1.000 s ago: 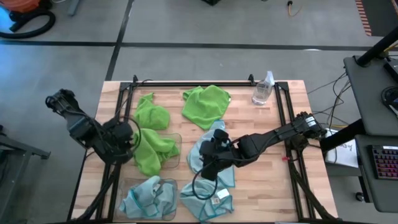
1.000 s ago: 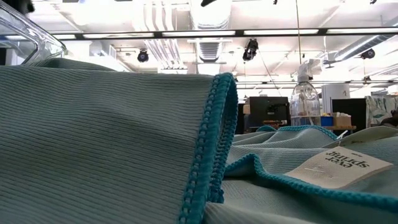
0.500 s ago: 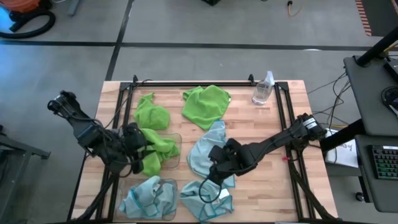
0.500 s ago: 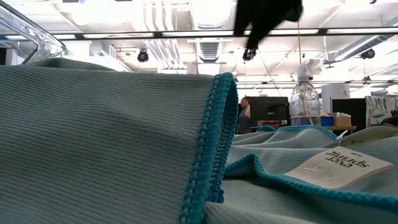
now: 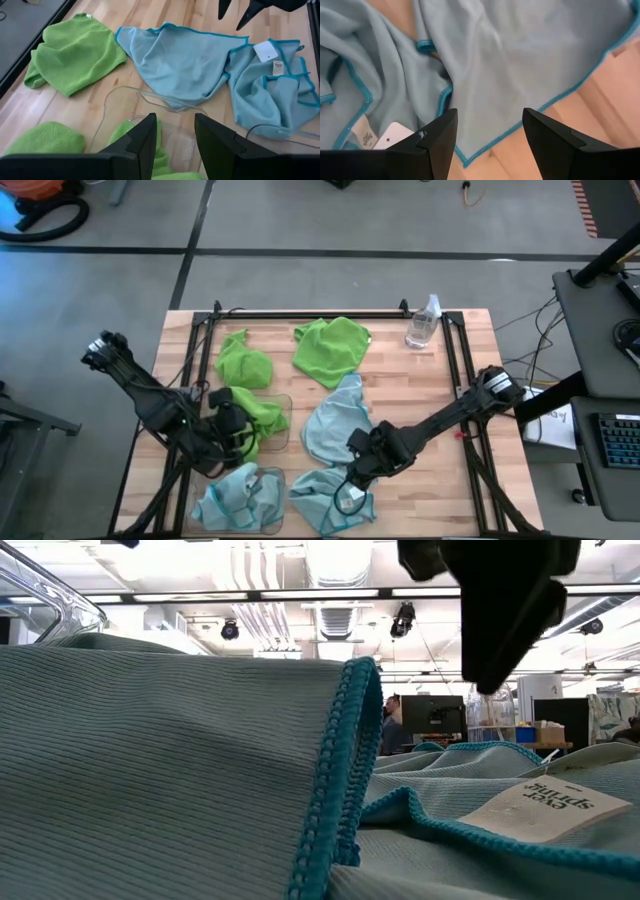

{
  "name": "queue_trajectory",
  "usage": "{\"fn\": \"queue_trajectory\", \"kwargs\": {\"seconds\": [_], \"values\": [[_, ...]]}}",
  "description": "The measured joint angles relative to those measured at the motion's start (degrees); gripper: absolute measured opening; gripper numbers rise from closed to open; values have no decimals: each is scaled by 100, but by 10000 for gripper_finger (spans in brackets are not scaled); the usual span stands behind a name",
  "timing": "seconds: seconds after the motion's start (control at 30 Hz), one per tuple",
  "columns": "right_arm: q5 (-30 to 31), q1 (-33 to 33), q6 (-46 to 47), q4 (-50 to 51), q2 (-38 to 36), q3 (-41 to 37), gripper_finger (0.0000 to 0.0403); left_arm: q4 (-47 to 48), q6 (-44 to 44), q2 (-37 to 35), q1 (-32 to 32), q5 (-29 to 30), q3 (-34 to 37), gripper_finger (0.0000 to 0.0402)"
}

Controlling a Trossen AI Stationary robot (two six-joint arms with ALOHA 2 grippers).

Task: Sort microfiber towel by color & place in baskets
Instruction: Put the top blue microfiber cloth into the bottom transparent bin

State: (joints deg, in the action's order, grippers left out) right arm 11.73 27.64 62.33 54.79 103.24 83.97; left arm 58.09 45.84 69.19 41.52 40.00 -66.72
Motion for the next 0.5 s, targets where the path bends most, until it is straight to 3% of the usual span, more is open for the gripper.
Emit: {"fn": "queue_trajectory", "kwargs": {"seconds": [0.17, 0.5], "values": [[83, -30, -170, -546, 0, -273, 219, -27, -71, 48, 0, 3, 0, 118], [1501, -403, -844, -847, 0, -461, 219, -71, -127, 28, 0, 8, -22, 118]]}}
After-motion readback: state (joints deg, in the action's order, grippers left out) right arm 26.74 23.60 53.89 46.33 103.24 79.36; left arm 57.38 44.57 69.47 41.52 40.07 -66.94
